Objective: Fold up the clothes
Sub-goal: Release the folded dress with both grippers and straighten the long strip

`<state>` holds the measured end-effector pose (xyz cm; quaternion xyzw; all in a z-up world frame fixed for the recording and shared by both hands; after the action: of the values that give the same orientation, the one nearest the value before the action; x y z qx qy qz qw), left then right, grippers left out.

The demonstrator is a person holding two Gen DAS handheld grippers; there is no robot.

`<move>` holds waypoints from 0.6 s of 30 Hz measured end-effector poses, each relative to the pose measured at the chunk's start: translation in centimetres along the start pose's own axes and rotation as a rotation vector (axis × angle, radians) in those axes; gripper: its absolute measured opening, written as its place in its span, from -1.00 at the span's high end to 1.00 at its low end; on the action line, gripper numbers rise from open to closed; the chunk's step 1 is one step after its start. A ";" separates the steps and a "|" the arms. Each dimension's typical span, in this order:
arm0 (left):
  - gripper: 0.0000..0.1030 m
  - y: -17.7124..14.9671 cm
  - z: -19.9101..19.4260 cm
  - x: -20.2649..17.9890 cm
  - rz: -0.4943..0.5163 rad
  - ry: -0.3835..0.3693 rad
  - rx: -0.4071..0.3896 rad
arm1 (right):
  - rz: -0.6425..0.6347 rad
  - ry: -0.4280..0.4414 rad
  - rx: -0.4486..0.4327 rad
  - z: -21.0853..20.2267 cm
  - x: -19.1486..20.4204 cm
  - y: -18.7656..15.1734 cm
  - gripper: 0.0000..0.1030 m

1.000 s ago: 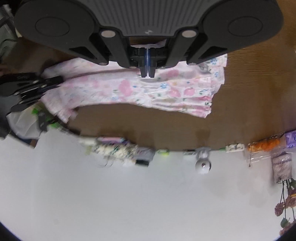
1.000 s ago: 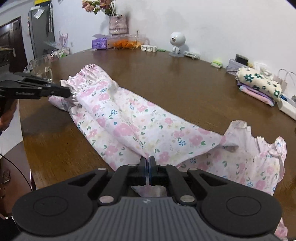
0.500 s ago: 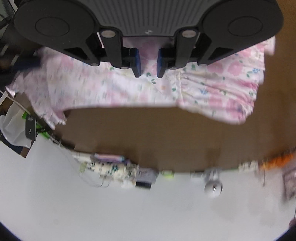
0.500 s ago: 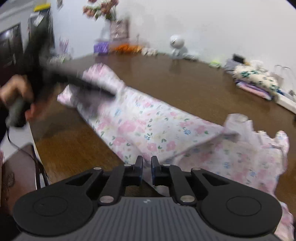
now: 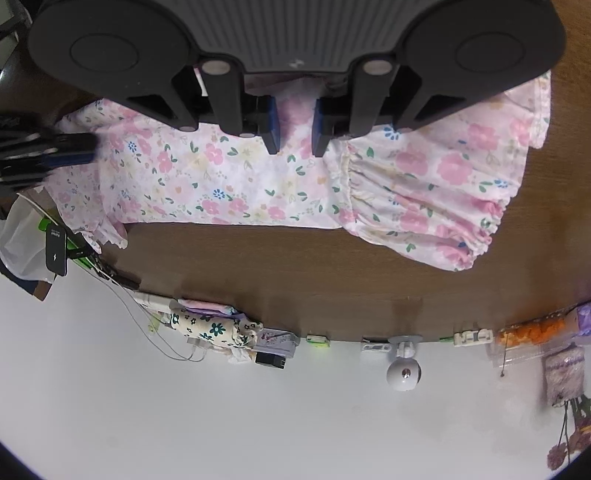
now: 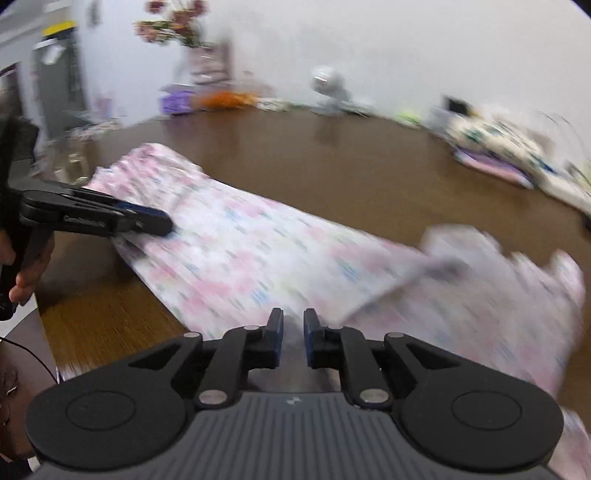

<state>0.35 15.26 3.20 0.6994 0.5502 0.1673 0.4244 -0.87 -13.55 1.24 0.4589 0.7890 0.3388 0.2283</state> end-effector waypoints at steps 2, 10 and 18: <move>0.67 0.1 0.2 0.1 -0.006 -0.003 -0.002 | 0.042 -0.021 -0.028 -2.3 -2.7 0.5 0.68; 0.67 -0.2 0.2 0.0 -0.011 0.005 -0.020 | 0.247 -0.428 0.034 0.9 -16.2 5.2 0.02; 0.67 -0.2 0.2 0.0 -0.040 0.007 -0.013 | 0.393 -0.380 0.067 4.3 -18.4 4.5 0.94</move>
<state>0.34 15.21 2.95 0.6851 0.5643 0.1648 0.4303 13.35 -26.74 2.66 0.6657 0.6388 0.2581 0.2867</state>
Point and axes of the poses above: each gripper's, at about its wrist camera, not at the fingertips, and z roughly the way its jaws point, x to its left, y to its top, the point moved 1 cm from there along z, roughly the way its jaws point, and after that the axes turned 9 degrees about -y, right-handed, at the moved point
